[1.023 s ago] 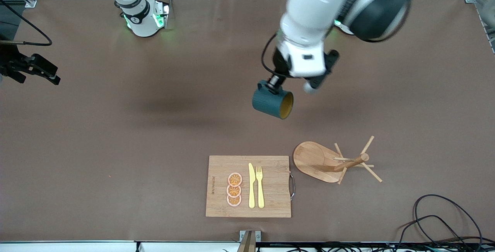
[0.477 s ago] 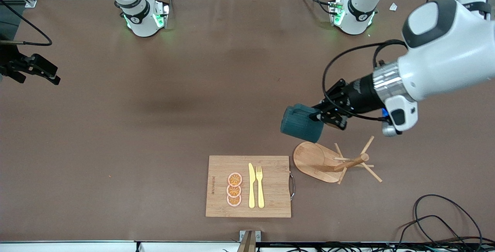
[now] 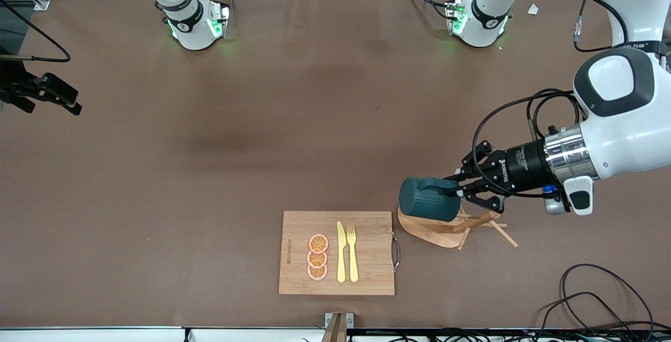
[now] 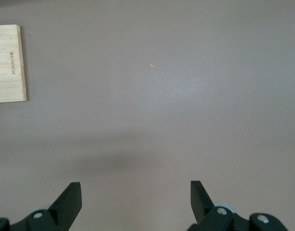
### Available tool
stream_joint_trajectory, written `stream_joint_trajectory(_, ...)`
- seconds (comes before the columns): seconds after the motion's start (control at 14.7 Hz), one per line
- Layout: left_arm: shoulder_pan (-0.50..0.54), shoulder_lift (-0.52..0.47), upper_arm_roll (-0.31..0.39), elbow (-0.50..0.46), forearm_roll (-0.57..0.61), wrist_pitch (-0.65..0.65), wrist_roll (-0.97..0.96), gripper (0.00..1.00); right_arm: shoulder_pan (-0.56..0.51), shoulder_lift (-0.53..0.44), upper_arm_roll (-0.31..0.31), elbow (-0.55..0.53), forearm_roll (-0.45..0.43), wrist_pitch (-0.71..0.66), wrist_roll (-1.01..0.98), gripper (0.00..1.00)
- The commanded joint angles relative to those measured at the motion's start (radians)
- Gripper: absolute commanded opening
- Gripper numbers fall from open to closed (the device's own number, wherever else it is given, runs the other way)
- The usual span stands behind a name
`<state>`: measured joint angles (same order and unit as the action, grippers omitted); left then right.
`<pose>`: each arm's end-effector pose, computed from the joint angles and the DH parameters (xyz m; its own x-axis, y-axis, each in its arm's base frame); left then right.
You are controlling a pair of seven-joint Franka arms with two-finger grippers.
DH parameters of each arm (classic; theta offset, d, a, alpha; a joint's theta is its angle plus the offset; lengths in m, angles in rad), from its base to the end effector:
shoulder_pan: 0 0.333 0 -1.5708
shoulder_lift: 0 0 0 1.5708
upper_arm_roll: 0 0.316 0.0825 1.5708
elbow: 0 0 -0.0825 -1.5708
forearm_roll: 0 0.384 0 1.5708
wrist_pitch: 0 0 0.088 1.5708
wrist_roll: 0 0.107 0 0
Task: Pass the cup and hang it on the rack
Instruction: 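Carry the mug with the left gripper over the wooden rack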
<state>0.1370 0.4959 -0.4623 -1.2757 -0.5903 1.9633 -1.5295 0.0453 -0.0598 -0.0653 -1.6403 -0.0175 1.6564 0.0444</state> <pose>0.6911 -0.1890 0.5341 0.1472 0.6907 -0.7080 0.9870 -0.0558 0.1508 0.5440 -0.0137 0.6321 0.9951 -0.0630 0.0762 -0.0639 -0.9979 0.0102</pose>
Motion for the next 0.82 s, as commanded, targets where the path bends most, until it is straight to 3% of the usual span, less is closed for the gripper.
stream_joint_trajectory(0.0, 0.001, 0.006, -0.002, -0.011, -0.022, 0.025, -0.009, 0.00, -0.004, -0.005, 0.002, 0.000, 0.010, -0.004, -0.008, 1.00)
stream_joint_trajectory(0.75, 0.010, 0.075, 0.027, -0.017, 0.009, 0.049, -0.009, 0.00, -0.004, -0.005, 0.002, 0.002, 0.010, -0.004, -0.006, 1.00)
